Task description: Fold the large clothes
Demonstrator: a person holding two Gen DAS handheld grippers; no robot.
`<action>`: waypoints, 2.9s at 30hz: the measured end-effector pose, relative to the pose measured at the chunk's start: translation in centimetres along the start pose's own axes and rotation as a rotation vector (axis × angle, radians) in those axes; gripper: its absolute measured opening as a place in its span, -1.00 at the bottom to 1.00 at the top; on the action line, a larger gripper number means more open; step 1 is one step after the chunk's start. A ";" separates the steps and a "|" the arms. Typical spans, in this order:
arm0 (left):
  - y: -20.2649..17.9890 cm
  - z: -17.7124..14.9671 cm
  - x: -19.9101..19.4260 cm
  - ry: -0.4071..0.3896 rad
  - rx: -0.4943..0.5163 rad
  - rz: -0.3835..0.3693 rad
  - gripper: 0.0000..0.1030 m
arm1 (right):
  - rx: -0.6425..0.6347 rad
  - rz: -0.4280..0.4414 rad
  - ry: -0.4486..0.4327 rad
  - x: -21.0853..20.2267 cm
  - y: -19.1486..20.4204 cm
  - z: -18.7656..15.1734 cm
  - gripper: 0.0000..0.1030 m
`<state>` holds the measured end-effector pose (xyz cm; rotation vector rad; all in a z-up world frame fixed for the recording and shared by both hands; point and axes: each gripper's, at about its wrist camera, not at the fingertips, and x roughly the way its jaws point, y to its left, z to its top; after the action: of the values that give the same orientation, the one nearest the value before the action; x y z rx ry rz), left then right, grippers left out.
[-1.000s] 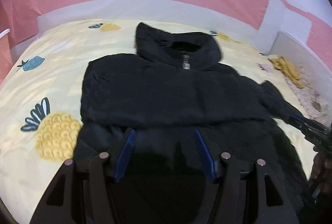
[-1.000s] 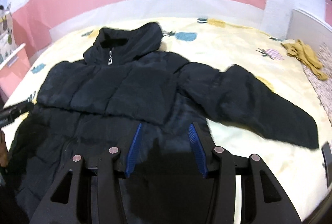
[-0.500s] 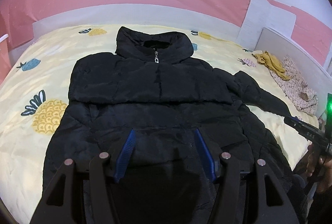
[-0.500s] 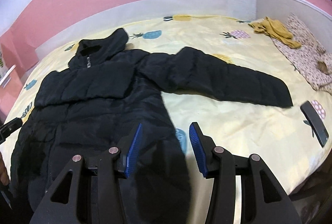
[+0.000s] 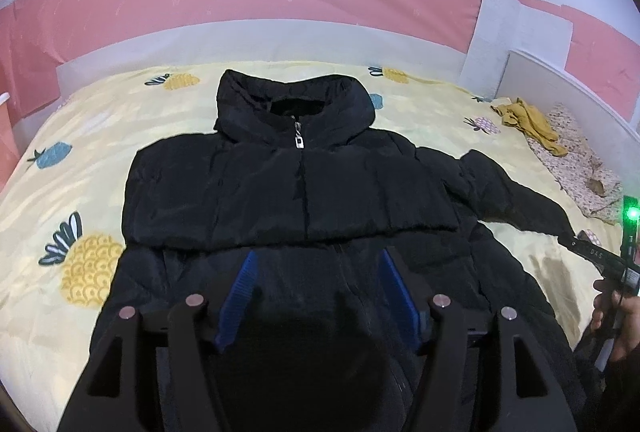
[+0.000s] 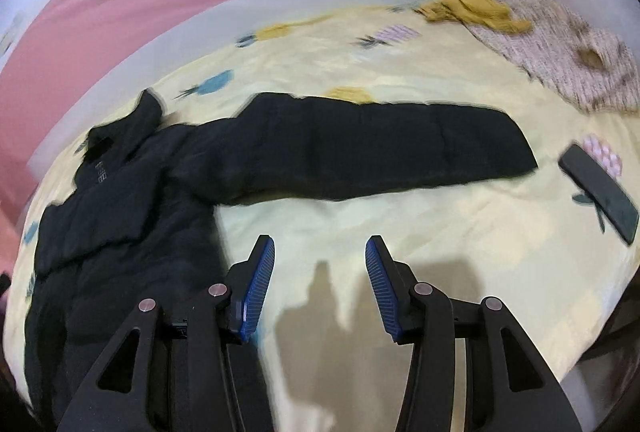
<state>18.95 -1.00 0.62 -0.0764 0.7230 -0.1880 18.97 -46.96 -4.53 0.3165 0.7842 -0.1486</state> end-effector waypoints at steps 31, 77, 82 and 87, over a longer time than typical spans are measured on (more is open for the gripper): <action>3.7 1.0 6.8 0.069 -0.050 0.104 0.28 | 0.424 0.072 -0.114 6.4 -10.9 7.2 -0.79; 10.7 2.5 -0.7 -0.095 -0.194 0.048 0.34 | -0.446 0.608 0.041 3.5 29.8 1.8 -0.10; 7.1 5.1 1.1 -0.110 -0.113 0.007 0.35 | -0.374 0.529 -0.075 1.8 24.5 5.6 -0.10; 3.5 6.7 6.0 -0.080 -0.017 -0.027 0.35 | -0.328 0.300 -0.084 5.7 19.2 8.7 -0.10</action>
<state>28.31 1.24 1.30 -0.1093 0.6438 -0.2041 33.54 -31.89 1.54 0.1130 0.6568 0.2456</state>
